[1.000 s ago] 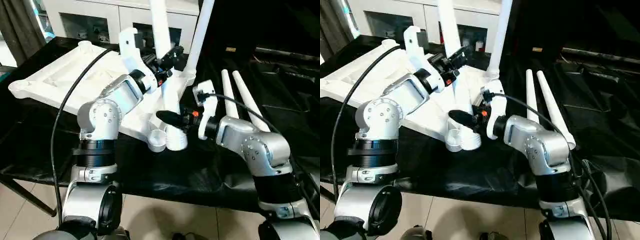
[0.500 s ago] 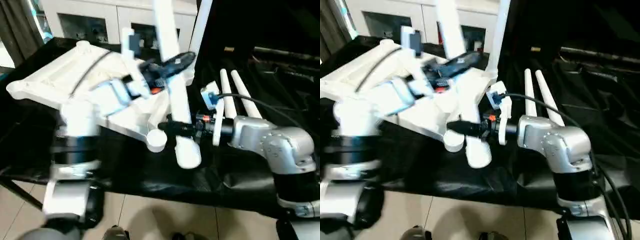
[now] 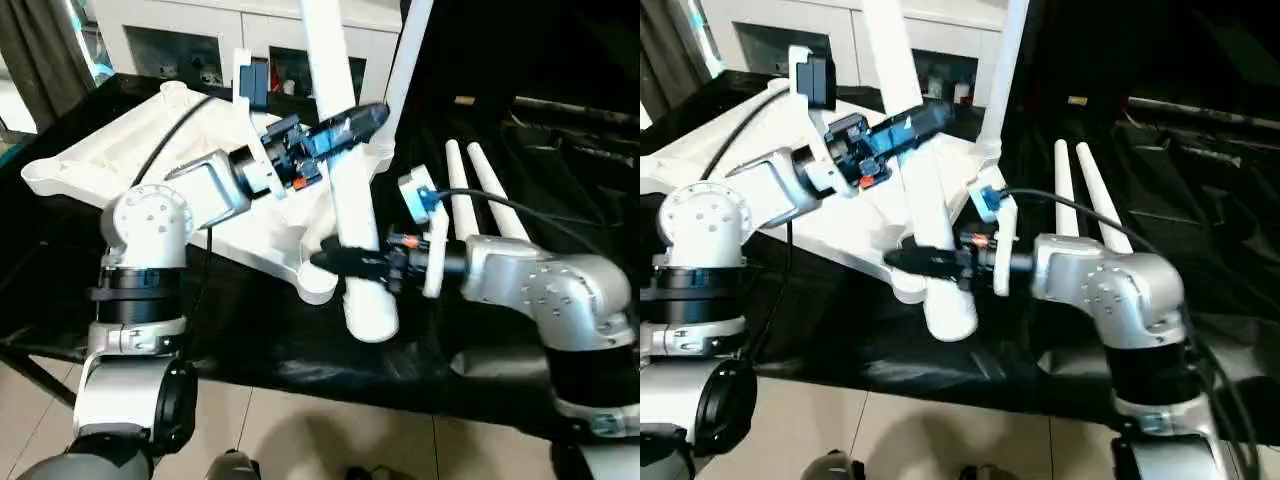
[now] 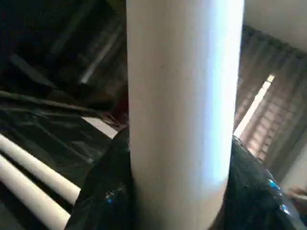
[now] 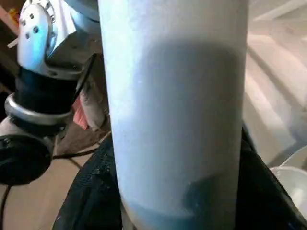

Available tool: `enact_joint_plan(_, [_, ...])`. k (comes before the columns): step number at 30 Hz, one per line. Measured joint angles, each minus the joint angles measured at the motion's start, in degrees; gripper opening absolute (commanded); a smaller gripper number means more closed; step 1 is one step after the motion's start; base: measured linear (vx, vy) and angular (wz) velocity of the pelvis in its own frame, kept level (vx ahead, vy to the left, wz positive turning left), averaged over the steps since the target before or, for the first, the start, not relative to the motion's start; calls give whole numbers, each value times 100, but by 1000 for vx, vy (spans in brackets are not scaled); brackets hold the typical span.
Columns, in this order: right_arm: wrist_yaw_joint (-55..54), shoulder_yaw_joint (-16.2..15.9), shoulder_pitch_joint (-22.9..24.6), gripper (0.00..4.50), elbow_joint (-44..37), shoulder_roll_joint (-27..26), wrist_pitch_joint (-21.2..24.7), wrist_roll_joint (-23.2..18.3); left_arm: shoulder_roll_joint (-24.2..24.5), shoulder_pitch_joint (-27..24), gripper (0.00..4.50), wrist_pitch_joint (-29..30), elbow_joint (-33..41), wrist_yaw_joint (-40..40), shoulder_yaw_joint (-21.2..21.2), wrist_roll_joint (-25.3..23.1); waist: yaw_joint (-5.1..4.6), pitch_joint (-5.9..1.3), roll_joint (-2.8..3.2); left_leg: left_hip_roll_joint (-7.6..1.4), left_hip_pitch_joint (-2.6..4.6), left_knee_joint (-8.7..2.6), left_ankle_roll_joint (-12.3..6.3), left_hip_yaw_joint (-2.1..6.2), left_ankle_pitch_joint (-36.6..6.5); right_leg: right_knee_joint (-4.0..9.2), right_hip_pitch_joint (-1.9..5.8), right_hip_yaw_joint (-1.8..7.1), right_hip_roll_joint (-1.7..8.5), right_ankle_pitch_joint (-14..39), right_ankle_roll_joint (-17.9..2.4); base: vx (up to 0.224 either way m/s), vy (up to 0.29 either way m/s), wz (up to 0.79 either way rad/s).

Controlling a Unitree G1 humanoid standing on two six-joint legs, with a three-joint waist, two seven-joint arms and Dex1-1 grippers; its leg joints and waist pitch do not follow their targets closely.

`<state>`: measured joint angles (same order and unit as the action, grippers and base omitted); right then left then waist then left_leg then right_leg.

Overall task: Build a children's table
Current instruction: Pick table leg

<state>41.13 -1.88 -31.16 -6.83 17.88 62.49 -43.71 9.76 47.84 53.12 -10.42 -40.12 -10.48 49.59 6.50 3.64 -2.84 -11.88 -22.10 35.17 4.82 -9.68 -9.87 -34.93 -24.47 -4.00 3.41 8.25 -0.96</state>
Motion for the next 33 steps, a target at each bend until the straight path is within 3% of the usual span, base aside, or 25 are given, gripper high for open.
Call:
enact_joint_plan(7, [-681, 70, -26, 191, 212, -295, -184, 404, -322, 40, 290, -326, 226, 1395, 303, -906, -5, -2, -3, 0, 1, 0, 0, 4, 0, 2, 3, 0, 1, 0, 1, 0, 0, 0])
enact_joint_plan(9, [-739, 69, -29, 191, 257, -313, -220, 425, -439, 39, 290, -402, 243, 1678, 353, -1031, -7, -2, -3, 0, 0, 0, 0, 1, 0, 2, 3, 0, 1, 1, 1, 0, 0, 0])
enact_joint_plan(11, [-782, 69, -30, 191, 265, -314, -257, 487, -572, 38, 251, -500, 243, 1914, 324, -1102, -7, -2, -4, 0, -1, 0, 0, 0, 0, 4, 3, 0, 0, 1, 1, 0, 0, 0])
enact_joint_plan(15, [-850, 17, -50, 191, 306, -324, -277, 618, -811, 42, 251, -832, 239, 2315, 186, -1169, -11, -2, -6, 0, -1, 0, 0, -1, 0, 5, 3, -1, 0, 1, 2, 0, 0, 0])
enact_joint_plan(17, [-853, -48, -50, 191, 306, -312, -329, 693, -807, 42, 222, -862, 240, 2345, 156, -1176, -18, -2, -6, 1, -1, 0, 0, -1, 0, 4, 3, -1, 0, 1, 2, 0, 0, 0])
enact_joint_plan(20, [-848, -128, -50, 191, 313, -300, -468, 800, -802, 42, 221, -861, 265, 2323, 137, -1129, -15, -1, -9, 1, -3, 0, 0, -1, 0, 6, 2, -1, 0, 1, 2, 0, 0, 0])
enact_joint_plan(21, [-815, -129, -50, 246, 313, -300, -488, 796, -786, 42, 187, -859, 278, 2290, 137, -1121, -15, -2, -10, 1, -4, 0, 0, -1, 0, 6, 2, -1, 0, 1, 2, 0, 0, 0])
enact_joint_plan(27, [-450, -46, -50, 292, 317, -65, -509, 679, -445, -10, 174, -716, 301, 1899, 164, -1096, -16, -1, -12, 1, -5, 0, -1, -1, 0, 8, 1, -1, 0, 2, 4, 0, 0, 0])
enact_joint_plan(33, [181, -26, -61, 292, 354, 412, -366, 467, -264, -5, 174, -562, 301, 1426, 355, -1041, 0, -4, -19, 1, -6, 1, -1, -1, 0, 9, 2, -1, 1, 2, 5, 0, 0, 0])
